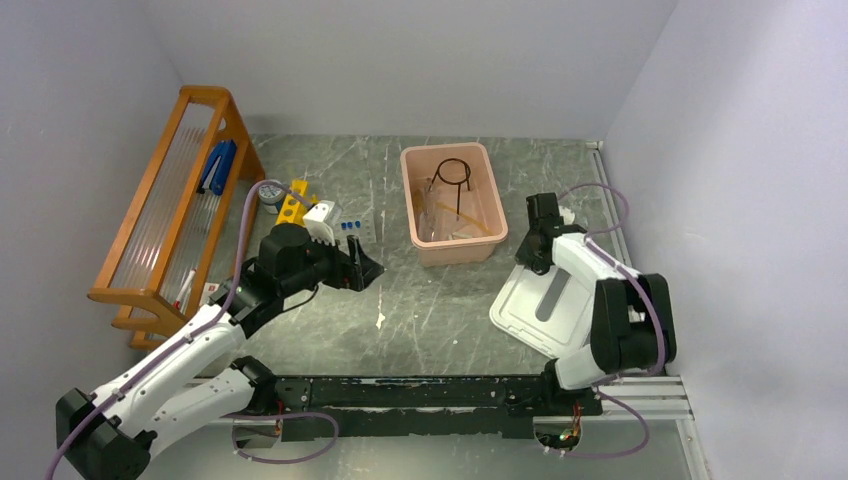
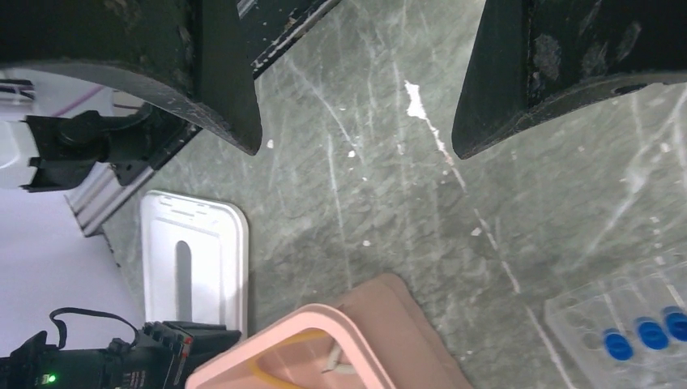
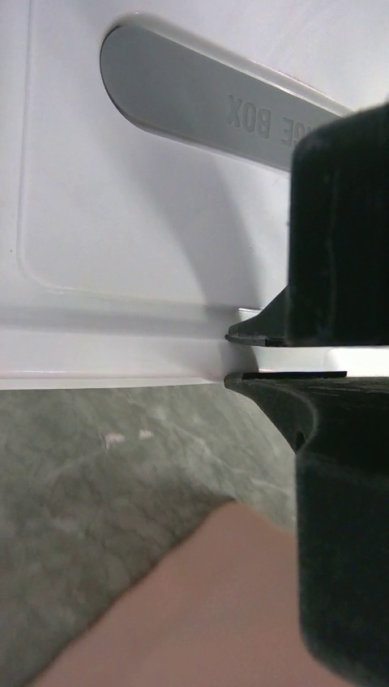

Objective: Organize the chemistry lab equipment

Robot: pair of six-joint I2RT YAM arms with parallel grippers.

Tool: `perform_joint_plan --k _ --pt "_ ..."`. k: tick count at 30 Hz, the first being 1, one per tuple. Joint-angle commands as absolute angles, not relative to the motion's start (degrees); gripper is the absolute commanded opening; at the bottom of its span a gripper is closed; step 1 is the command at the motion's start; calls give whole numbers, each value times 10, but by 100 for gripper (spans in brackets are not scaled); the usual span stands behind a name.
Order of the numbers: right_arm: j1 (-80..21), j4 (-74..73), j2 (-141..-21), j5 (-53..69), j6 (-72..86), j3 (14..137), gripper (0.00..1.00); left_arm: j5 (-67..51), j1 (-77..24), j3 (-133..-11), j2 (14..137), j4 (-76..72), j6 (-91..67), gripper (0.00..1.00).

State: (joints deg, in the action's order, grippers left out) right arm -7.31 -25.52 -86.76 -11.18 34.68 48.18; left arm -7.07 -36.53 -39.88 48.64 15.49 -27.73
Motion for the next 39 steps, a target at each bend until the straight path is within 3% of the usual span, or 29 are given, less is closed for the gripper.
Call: perform_joint_plan --k 1,10,21,30,39 --pt "-81 -263 -780 -124 360 486 0 -144 -366 -386 499 81 -314 91" --pt "-81 -274 -638 -73 371 487 0 -216 -429 -327 542 -131 -437 90" --pt "-80 -320 -550 8 359 526 0 -110 -567 -441 689 -129 -392 89" --pt "-80 -334 -506 102 366 553 0 -104 -624 -583 869 -147 -360 87" --pt "-81 -324 -504 165 366 566 0 -82 -633 -626 921 -192 -360 73"
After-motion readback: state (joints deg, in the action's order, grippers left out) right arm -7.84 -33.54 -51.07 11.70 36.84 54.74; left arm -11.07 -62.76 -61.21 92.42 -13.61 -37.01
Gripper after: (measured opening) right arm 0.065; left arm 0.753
